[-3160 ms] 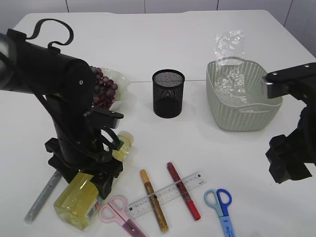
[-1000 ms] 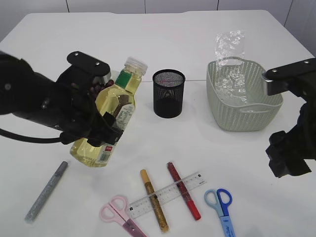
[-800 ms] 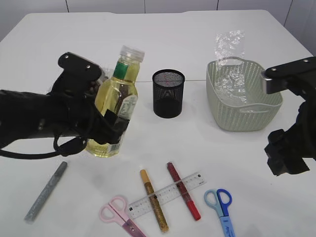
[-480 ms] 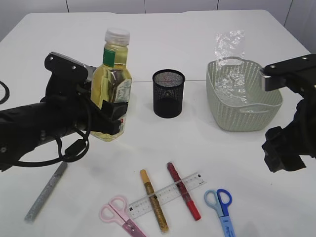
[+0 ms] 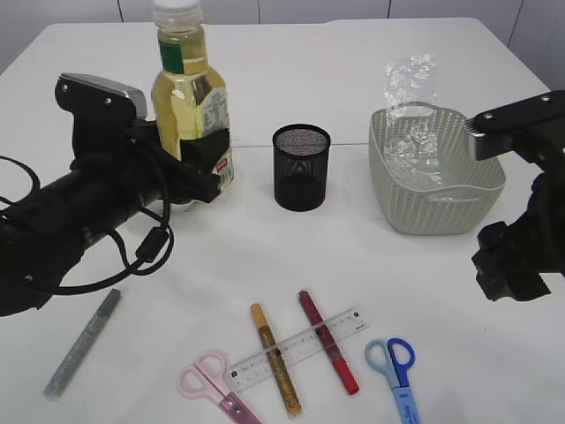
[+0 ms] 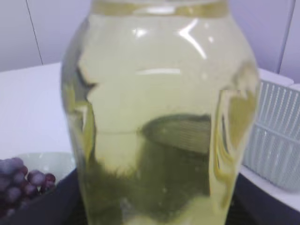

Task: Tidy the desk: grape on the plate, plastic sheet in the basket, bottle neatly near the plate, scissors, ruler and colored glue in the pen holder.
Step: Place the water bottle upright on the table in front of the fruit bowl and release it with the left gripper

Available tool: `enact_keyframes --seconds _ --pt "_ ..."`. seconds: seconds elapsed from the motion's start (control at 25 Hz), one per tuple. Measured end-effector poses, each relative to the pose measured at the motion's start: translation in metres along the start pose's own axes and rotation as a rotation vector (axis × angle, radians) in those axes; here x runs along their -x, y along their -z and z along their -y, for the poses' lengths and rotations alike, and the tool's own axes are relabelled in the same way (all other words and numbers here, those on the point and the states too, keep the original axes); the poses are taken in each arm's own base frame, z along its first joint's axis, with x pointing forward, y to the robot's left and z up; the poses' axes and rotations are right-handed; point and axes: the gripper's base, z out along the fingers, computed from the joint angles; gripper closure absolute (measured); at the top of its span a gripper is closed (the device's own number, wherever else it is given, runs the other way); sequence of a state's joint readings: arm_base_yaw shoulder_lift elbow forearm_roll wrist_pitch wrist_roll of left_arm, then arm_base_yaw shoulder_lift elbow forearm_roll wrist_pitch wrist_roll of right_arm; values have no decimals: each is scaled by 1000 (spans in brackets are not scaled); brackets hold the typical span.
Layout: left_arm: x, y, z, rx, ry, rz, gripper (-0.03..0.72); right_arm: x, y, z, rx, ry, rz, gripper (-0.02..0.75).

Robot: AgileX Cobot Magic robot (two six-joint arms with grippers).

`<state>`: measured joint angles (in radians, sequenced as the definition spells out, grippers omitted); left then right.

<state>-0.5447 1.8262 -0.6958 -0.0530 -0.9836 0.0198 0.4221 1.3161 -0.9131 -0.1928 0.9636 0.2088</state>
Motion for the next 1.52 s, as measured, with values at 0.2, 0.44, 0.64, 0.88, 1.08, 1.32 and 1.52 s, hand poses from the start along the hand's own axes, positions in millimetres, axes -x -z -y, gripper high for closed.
enact_keyframes --seconds 0.2,0.44,0.64,0.88,1.08,1.32,1.52 --pt "0 -1 -1 9 5 21 258 1 0 0 2 0 11 161" --pt "-27 -6 -12 16 -14 -19 258 1 0 0 3 0 13 161" --pt "-49 -8 -21 17 -11 -82 258 1 0 0 1 1 13 160" --pt "-65 -23 -24 -10 -30 -102 258 2 0 2 -17 15 17 161" --pt "-85 -33 -24 -17 -15 -137 258 2 0 2 -21 16 18 161" --pt "-103 -45 -29 -8 -5 -146 258 0 0 2 -26 17 3 160" --pt "-110 -55 -31 -5 0 -108 255 0 0 3 -28 17 -4 161"
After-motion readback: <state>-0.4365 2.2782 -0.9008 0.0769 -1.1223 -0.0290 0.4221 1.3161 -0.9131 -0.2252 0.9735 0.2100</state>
